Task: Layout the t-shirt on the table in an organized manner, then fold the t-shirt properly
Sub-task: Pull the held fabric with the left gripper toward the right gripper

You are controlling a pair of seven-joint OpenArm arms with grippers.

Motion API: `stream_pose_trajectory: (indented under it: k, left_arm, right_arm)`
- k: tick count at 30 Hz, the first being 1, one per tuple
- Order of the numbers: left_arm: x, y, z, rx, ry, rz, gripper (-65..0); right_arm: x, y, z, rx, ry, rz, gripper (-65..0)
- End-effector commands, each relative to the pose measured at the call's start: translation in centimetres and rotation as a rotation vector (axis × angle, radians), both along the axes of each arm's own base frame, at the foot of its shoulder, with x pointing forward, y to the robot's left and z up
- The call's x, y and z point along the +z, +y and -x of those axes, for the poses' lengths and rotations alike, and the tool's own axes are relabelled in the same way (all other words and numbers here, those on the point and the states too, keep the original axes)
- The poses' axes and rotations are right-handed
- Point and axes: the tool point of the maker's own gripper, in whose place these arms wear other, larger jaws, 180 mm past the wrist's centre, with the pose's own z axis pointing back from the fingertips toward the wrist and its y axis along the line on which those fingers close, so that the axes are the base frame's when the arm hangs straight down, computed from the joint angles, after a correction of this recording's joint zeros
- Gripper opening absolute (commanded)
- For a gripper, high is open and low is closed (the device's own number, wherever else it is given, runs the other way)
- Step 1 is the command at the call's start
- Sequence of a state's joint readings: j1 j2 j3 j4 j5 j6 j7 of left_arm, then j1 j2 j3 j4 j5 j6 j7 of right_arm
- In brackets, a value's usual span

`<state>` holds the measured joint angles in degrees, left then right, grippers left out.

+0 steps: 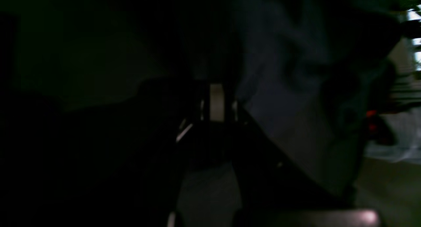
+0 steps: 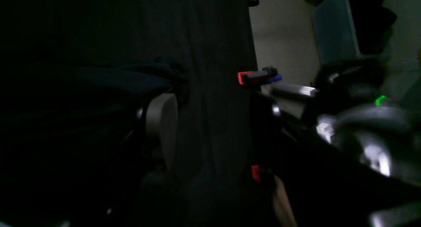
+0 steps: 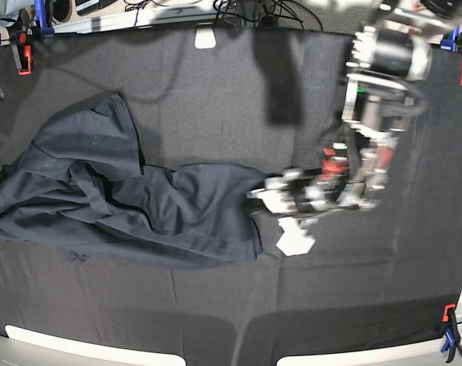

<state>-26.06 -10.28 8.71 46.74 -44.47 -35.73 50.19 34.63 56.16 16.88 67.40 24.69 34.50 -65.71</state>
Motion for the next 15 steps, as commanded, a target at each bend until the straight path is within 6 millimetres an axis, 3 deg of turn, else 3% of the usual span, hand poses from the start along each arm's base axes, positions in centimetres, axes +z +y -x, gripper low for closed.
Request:
stream_pose_trajectory:
  k: [1, 15]
  left_arm:
    - [1.57, 0.82, -1.4, 0.002, -0.046, -0.001, -65.0]
    - [1.0, 1.53, -1.14, -0.014, -0.041, -0.043, -65.0]
  right_arm:
    - [2.39, -1.25, 0.37, -0.034, -0.044, 0.045, -30.8]
    - [1.85, -0.28, -0.3, -0.008, -0.057, 0.008, -30.7]
